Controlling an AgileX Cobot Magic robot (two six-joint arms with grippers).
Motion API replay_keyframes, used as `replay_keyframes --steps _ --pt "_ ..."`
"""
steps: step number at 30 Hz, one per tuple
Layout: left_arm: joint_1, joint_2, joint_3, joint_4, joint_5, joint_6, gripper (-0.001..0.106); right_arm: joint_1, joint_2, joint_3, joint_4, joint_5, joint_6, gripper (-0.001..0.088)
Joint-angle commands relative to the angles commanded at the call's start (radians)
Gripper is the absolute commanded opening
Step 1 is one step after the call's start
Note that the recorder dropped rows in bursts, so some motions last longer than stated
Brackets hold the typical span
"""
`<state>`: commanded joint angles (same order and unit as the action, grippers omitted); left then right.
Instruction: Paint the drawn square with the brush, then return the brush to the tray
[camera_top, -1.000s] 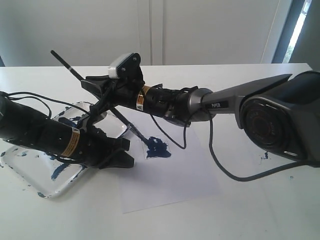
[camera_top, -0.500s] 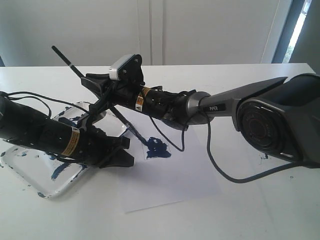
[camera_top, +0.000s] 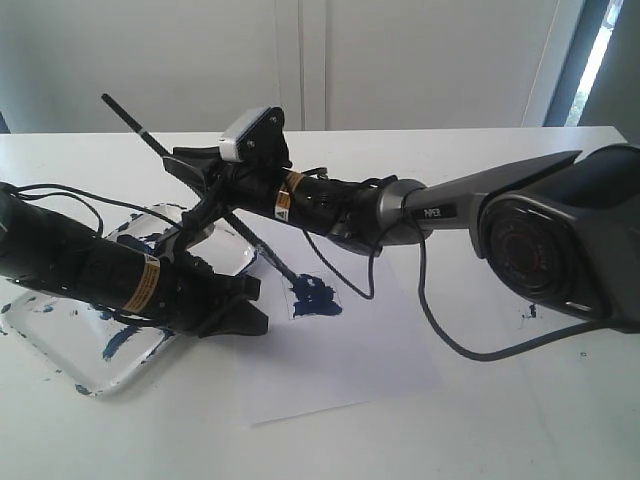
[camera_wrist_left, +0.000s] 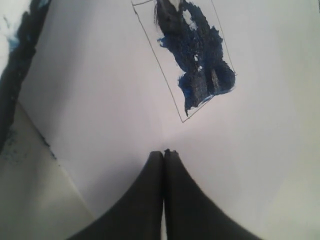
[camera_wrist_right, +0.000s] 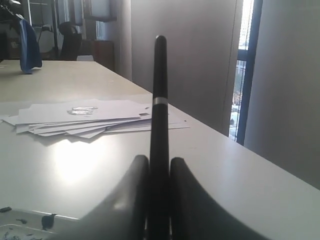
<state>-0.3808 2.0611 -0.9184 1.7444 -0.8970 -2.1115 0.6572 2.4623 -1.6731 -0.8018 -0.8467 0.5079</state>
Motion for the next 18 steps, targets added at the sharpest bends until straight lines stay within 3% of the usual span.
replay_keyframes --steps 10,18 --pt "0.000 0.000 0.000 0.000 0.000 0.000 0.005 0.000 -0.049 0.000 -0.153 0.182 0.021 0.0000" --pt "0.000 0.000 0.000 0.000 -0.008 0.000 0.005 0.000 -0.045 0.000 -0.165 0.159 0.058 0.0000"
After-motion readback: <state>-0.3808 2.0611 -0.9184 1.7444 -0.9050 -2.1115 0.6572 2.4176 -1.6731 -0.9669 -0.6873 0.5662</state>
